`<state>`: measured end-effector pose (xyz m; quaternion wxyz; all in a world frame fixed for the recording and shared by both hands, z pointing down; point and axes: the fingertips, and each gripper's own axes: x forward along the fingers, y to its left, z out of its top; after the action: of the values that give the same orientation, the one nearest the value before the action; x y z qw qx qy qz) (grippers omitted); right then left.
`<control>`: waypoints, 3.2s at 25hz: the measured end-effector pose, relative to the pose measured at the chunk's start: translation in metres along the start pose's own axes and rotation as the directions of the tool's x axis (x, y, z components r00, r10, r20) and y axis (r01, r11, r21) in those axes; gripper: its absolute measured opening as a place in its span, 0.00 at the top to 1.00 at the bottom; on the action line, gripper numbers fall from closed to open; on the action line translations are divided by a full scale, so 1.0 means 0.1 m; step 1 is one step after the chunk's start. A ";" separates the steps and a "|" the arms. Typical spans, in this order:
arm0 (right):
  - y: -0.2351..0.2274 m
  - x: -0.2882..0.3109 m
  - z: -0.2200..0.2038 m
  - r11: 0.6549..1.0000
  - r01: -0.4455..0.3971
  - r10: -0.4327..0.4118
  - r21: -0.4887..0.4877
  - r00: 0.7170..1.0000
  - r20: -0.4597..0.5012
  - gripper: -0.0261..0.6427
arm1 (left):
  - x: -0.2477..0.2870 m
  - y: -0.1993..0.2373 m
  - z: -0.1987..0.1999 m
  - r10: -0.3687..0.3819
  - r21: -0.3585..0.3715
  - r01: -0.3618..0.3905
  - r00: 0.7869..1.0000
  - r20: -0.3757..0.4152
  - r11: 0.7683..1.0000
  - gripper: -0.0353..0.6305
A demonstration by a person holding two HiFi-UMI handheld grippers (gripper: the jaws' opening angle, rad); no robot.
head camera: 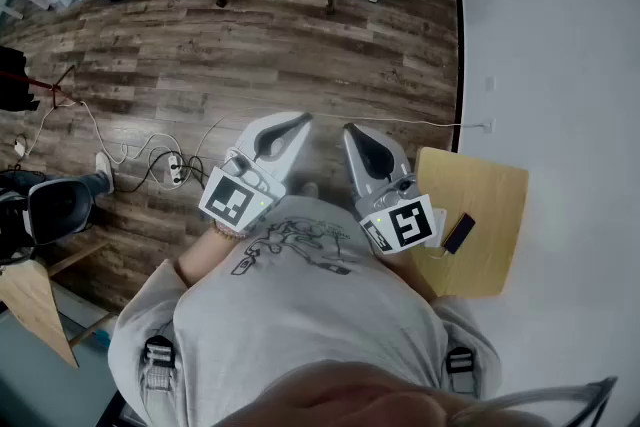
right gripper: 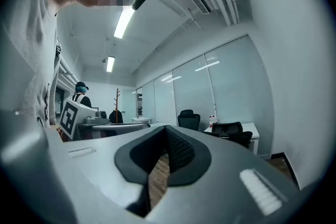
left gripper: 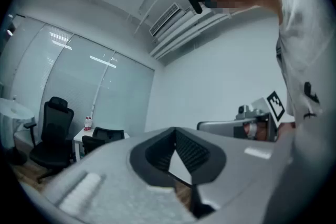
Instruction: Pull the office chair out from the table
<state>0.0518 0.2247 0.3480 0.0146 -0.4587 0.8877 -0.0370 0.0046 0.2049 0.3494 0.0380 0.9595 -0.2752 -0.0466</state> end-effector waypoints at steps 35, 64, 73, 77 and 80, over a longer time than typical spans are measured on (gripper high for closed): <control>-0.42 2.26 0.08 0.999 0.031 -0.031 0.031 0.999 -0.006 0.95 | 0.16 2.31 0.30 0.002 0.007 -0.002 1.000 0.017 1.000 0.94; -2.18 3.11 0.03 0.998 0.064 -0.064 0.021 0.998 -0.014 0.95 | 1.89 3.31 0.06 -0.026 -0.024 0.026 1.000 0.007 0.999 0.94; -3.17 3.54 0.03 0.999 0.049 -0.048 0.022 0.998 -0.040 0.95 | 2.83 3.81 0.04 -0.006 0.012 0.006 1.000 -0.029 1.000 0.94; -3.61 3.72 0.05 0.999 0.033 -0.033 -0.008 0.998 -0.060 0.95 | 3.24 4.02 -0.01 0.023 0.050 -0.020 0.999 -0.049 0.999 0.94; -3.88 3.90 0.05 1.000 0.008 -0.008 -0.008 0.998 -0.059 0.95 | 3.50 4.23 -0.06 0.043 0.071 -0.037 0.996 -0.073 0.997 0.94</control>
<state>0.1422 -0.3169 0.3765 -0.0134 -0.4609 0.8861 -0.0471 0.0789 -0.3383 0.3729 0.0157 0.9556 -0.2942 -0.0002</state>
